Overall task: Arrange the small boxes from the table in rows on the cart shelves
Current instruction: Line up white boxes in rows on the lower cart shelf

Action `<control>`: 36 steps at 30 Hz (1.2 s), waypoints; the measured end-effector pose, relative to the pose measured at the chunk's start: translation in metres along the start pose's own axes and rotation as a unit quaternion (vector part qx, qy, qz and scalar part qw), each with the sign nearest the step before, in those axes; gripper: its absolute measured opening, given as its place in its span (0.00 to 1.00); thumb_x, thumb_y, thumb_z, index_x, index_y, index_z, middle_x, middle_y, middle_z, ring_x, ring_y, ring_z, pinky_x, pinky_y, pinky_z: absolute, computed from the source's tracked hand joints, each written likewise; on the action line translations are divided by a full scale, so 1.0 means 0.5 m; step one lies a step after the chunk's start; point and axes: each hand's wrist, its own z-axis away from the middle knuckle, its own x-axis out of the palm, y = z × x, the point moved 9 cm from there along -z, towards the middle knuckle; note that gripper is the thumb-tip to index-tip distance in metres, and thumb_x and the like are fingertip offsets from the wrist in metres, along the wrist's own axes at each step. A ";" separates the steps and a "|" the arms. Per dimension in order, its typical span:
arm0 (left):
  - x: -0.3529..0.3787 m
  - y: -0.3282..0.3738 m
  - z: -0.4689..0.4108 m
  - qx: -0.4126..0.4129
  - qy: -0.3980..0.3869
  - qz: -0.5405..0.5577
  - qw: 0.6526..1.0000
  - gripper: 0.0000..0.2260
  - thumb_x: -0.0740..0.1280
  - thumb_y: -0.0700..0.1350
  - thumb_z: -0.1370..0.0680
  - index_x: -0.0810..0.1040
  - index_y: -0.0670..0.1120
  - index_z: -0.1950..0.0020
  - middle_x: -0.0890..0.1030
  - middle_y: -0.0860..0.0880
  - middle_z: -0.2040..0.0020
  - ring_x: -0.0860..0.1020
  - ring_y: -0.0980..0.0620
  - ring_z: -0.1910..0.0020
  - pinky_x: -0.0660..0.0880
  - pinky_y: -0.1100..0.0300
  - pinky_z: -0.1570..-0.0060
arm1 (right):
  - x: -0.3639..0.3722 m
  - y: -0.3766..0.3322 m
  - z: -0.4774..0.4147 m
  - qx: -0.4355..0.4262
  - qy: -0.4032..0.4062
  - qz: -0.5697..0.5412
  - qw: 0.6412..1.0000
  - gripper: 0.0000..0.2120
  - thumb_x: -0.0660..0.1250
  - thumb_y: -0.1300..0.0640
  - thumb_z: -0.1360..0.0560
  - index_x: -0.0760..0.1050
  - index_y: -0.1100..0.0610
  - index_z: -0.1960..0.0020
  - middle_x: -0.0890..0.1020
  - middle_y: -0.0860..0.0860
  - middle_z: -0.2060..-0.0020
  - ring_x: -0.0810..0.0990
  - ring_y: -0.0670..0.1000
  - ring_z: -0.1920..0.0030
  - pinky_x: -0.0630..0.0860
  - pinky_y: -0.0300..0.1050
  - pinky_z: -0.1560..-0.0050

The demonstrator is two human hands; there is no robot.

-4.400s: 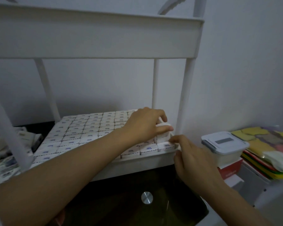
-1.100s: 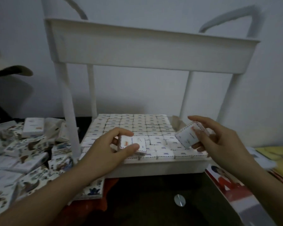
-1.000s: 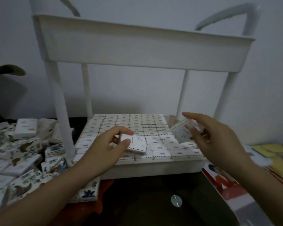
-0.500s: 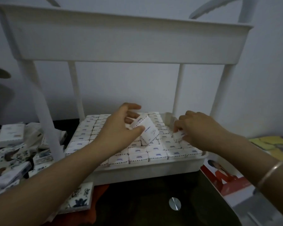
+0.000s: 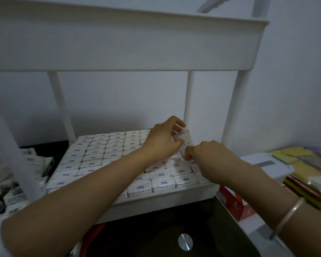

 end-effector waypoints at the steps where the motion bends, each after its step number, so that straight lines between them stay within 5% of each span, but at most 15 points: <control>1: 0.012 -0.005 -0.002 -0.003 -0.017 0.007 1.000 0.17 0.71 0.41 0.27 0.74 0.50 0.41 0.80 0.53 0.46 0.79 0.55 0.50 0.77 0.56 0.46 | 0.003 0.000 0.004 0.000 -0.001 -0.006 1.000 0.20 0.60 0.64 0.23 0.68 0.52 0.32 0.77 0.55 0.44 0.78 0.56 0.46 0.72 0.45 0.51; 5: 0.042 -0.018 -0.006 0.000 -0.067 0.002 0.998 0.12 0.72 0.42 0.28 0.78 0.52 0.46 0.82 0.55 0.48 0.80 0.57 0.48 0.77 0.55 0.43 | 0.009 -0.007 0.023 -0.001 0.013 -0.057 0.998 0.26 0.61 0.66 0.25 0.67 0.51 0.29 0.71 0.52 0.35 0.73 0.54 0.39 0.74 0.47 0.44; 9: 0.076 -0.022 0.006 -0.015 -0.172 0.016 0.985 0.10 0.68 0.39 0.24 0.80 0.53 0.47 0.81 0.62 0.52 0.78 0.68 0.52 0.72 0.77 0.52 | 0.011 -0.010 0.031 0.003 0.048 -0.081 0.996 0.28 0.60 0.67 0.26 0.65 0.49 0.28 0.65 0.51 0.36 0.66 0.52 0.37 0.70 0.44 0.45; 14: 0.087 -0.035 0.012 -0.020 -0.213 -0.030 0.976 0.22 0.55 0.35 0.28 0.81 0.58 0.51 0.82 0.56 0.46 0.80 0.52 0.48 0.77 0.50 0.43 | 0.007 -0.003 0.033 0.026 0.090 -0.103 0.990 0.25 0.59 0.66 0.25 0.63 0.51 0.30 0.73 0.50 0.42 0.72 0.51 0.44 0.66 0.42 0.53; 18: 0.070 -0.021 0.037 0.015 -0.201 -0.105 0.974 0.22 0.55 0.34 0.27 0.79 0.56 0.47 0.73 0.54 0.33 0.60 0.48 0.27 0.57 0.52 0.27 | -0.012 -0.016 0.034 0.032 0.131 -0.118 0.984 0.23 0.62 0.66 0.25 0.65 0.51 0.34 0.74 0.49 0.41 0.73 0.50 0.44 0.69 0.42 0.51; 22: -0.026 -0.005 0.108 0.013 -0.135 -0.089 0.987 0.17 0.55 0.33 0.30 0.75 0.54 0.56 0.79 0.50 0.49 0.70 0.46 0.41 0.68 0.47 0.38 | -0.059 -0.084 0.047 -0.026 0.197 -0.193 0.961 0.20 0.66 0.69 0.30 0.76 0.53 0.41 0.80 0.50 0.45 0.78 0.52 0.49 0.72 0.42 0.54; 26: -0.153 -0.019 0.247 0.002 -0.031 -0.109 0.994 0.19 0.56 0.32 0.29 0.80 0.47 0.47 0.81 0.47 0.47 0.72 0.47 0.43 0.68 0.52 0.40 | -0.110 -0.198 0.083 -0.102 0.262 -0.286 0.916 0.15 0.68 0.69 0.32 0.78 0.50 0.53 0.82 0.45 0.58 0.78 0.46 0.60 0.77 0.45 0.61; 30: -0.273 -0.070 0.427 -0.058 0.042 -0.083 0.994 0.21 0.57 0.31 0.24 0.79 0.52 0.44 0.79 0.57 0.44 0.73 0.59 0.41 0.68 0.66 0.40 | -0.141 -0.348 0.102 -0.189 0.260 -0.319 0.892 0.11 0.64 0.62 0.29 0.75 0.46 0.52 0.79 0.41 0.58 0.76 0.41 0.59 0.77 0.42 0.62; 33: -0.373 -0.118 0.561 -0.114 0.129 -0.064 0.983 0.21 0.57 0.33 0.20 0.79 0.57 0.45 0.79 0.61 0.44 0.76 0.69 0.48 0.71 0.74 0.52 | -0.161 -0.451 0.101 -0.244 0.249 -0.333 0.876 0.11 0.58 0.57 0.29 0.75 0.47 0.52 0.79 0.42 0.58 0.76 0.43 0.59 0.76 0.44 0.63; 36: -0.454 -0.160 0.687 -0.142 0.194 -0.128 0.962 0.17 0.57 0.38 0.19 0.80 0.58 0.46 0.79 0.62 0.44 0.75 0.66 0.43 0.70 0.71 0.48 | -0.160 -0.540 0.090 -0.278 0.224 -0.363 0.861 0.12 0.59 0.60 0.28 0.76 0.48 0.50 0.79 0.42 0.55 0.77 0.44 0.56 0.78 0.46 0.59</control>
